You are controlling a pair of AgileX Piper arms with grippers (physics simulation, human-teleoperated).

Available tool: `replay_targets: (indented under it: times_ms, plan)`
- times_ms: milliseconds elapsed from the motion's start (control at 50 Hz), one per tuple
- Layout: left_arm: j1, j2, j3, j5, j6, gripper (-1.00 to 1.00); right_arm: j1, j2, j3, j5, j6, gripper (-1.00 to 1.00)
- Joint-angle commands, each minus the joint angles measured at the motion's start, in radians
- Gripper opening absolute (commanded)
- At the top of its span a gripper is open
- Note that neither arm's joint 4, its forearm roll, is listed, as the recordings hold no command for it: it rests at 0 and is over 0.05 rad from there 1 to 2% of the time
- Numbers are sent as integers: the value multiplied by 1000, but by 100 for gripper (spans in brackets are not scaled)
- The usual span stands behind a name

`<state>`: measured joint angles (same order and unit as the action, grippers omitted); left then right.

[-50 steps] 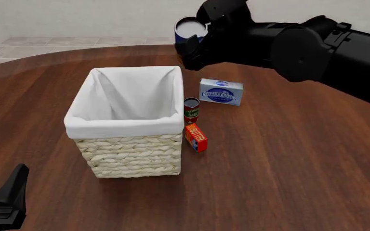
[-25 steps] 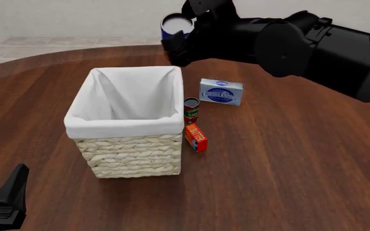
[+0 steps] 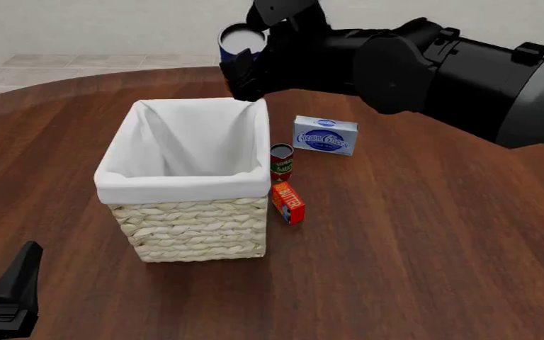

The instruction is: Pick up the alphabet soup and put it in the basket.

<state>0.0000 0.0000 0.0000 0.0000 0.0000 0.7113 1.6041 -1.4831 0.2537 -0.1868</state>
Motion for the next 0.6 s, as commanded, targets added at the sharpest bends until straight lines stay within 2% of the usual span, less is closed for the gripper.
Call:
replay_targets:
  times_ms: [20, 600]
  plan:
    - [0, 0, 0, 0, 0, 100, 23, 13, -24, -2, 24, -100]
    - [0, 0, 0, 0, 0, 100, 55, 82, -65, -3, 33, -100]
